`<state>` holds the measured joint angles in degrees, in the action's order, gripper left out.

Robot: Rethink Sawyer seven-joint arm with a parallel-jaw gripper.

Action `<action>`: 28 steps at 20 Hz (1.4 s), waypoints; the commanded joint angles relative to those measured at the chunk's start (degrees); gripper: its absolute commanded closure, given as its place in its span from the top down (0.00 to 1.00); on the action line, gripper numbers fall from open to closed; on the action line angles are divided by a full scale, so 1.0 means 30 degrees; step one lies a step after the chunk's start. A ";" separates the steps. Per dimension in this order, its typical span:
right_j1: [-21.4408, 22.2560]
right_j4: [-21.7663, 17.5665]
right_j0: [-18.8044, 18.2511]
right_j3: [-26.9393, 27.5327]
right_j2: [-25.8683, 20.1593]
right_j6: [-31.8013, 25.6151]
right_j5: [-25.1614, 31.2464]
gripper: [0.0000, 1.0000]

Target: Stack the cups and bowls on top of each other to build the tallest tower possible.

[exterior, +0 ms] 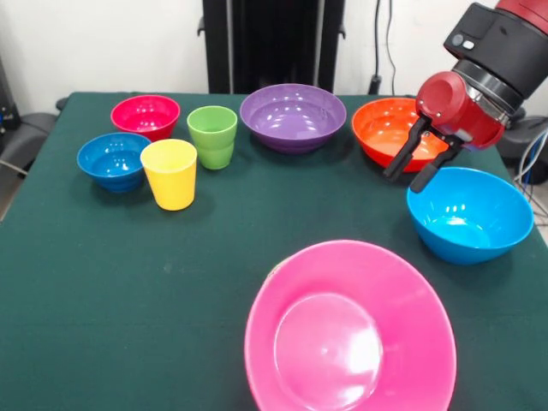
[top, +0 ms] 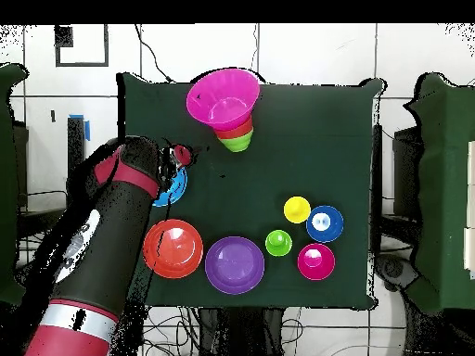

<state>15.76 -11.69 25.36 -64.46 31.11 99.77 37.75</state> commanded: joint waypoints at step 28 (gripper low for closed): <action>-0.1534 -0.0690 -0.0864 0.1841 -0.2713 -0.1520 0.2276 1.00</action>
<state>14.49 -11.69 24.82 -60.75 31.09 99.77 37.83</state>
